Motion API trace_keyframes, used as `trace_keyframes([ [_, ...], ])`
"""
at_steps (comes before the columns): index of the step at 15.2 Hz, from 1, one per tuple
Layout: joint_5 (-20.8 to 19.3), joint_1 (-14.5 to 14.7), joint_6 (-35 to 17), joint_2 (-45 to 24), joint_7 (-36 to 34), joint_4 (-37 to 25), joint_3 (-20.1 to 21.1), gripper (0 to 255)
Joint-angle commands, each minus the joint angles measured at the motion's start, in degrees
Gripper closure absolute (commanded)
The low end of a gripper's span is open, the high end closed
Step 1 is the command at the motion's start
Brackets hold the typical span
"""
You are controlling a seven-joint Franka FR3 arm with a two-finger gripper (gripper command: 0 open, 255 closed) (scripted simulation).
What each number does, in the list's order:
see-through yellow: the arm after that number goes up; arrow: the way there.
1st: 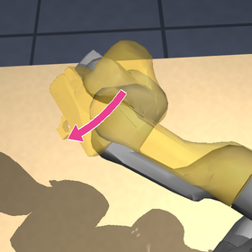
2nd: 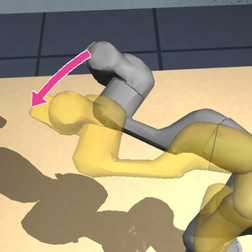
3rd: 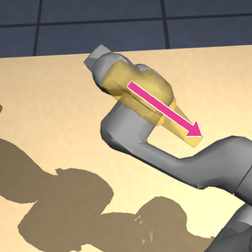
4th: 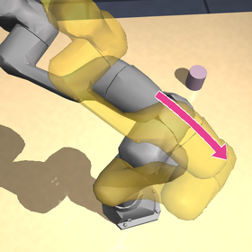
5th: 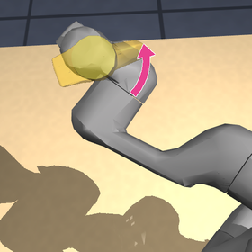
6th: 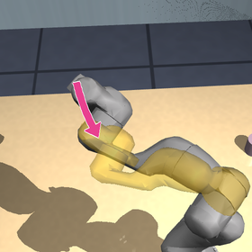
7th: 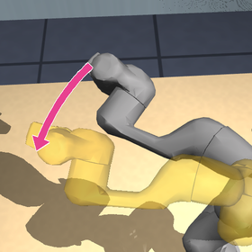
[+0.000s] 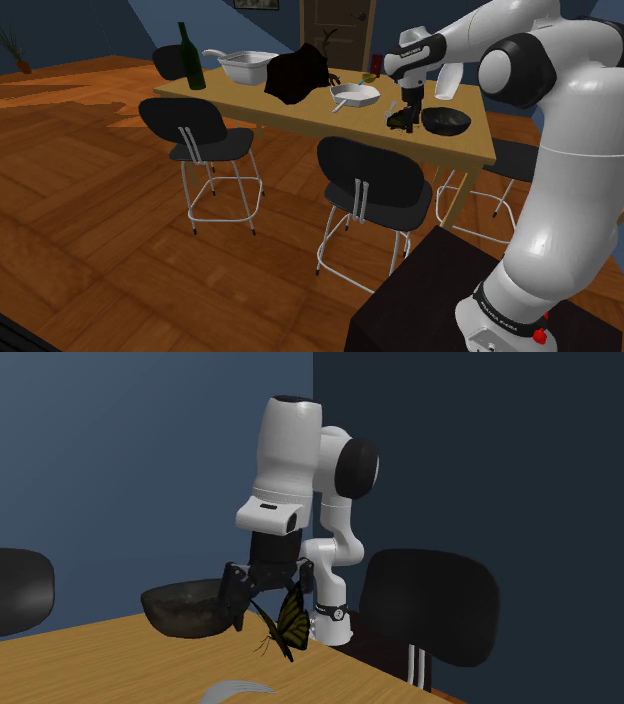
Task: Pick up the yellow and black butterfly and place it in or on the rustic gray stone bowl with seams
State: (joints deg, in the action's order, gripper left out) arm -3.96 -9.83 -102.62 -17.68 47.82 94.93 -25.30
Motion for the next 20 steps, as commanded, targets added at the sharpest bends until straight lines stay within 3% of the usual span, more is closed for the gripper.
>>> trace_keyframes([
  [1, 0.1, 0.0, -0.1, -0.3, 0.0, 0.3, 0.1, 0],
  [6, 0.1, 0.0, -0.1, -0.3, 0.0, 0.3, 0.1, 0],
  [7, 0.0, 0.0, -0.1, -0.2, 0.0, 0.4, 0.1, 255],
  [16, 0.1, 0.0, -0.1, -0.3, 0.0, 0.3, 0.1, 255],
  [20, -0.1, 0.0, 2.7, 0.3, 0.3, -2.0, 0.0, 255],
])
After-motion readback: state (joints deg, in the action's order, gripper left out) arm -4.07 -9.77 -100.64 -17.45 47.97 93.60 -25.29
